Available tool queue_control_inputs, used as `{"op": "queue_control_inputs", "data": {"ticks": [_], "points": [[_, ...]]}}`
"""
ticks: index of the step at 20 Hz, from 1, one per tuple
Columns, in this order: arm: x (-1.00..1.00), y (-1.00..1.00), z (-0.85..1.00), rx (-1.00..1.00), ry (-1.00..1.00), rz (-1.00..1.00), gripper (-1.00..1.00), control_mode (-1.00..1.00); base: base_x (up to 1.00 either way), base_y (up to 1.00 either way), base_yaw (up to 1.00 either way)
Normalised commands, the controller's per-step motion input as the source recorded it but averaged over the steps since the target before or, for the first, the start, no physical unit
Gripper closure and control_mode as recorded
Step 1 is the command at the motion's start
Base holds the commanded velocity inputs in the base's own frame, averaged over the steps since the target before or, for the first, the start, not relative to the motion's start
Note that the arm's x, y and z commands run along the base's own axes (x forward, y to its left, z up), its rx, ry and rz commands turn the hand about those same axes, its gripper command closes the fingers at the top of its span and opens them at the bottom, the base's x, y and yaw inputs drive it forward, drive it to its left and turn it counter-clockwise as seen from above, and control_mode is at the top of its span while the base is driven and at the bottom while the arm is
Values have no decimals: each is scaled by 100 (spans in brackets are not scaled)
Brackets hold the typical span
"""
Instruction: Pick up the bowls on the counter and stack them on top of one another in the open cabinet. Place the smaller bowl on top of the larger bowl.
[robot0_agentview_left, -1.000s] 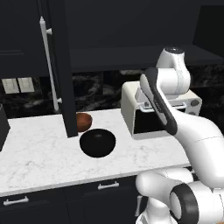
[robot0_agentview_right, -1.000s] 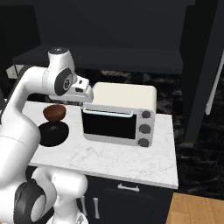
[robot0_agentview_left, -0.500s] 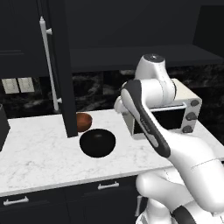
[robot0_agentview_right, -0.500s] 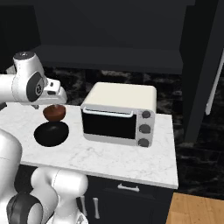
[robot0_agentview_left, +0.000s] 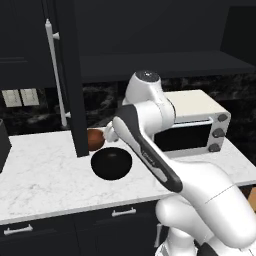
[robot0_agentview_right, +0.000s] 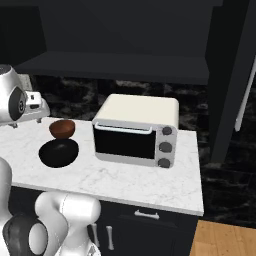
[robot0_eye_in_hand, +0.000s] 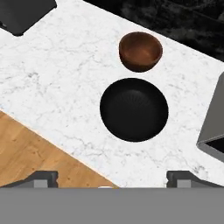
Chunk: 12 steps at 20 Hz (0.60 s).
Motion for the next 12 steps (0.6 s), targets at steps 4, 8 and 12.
{"op": "queue_control_inputs", "data": {"ticks": [4,8,12], "points": [[37,60,-40,3,-5,19,-100,-100,0,0,0],[67,56,-54,0,0,6,-100,-100,0,0,0],[81,47,-92,-2,0,2,-100,-100,0,0,0]]}}
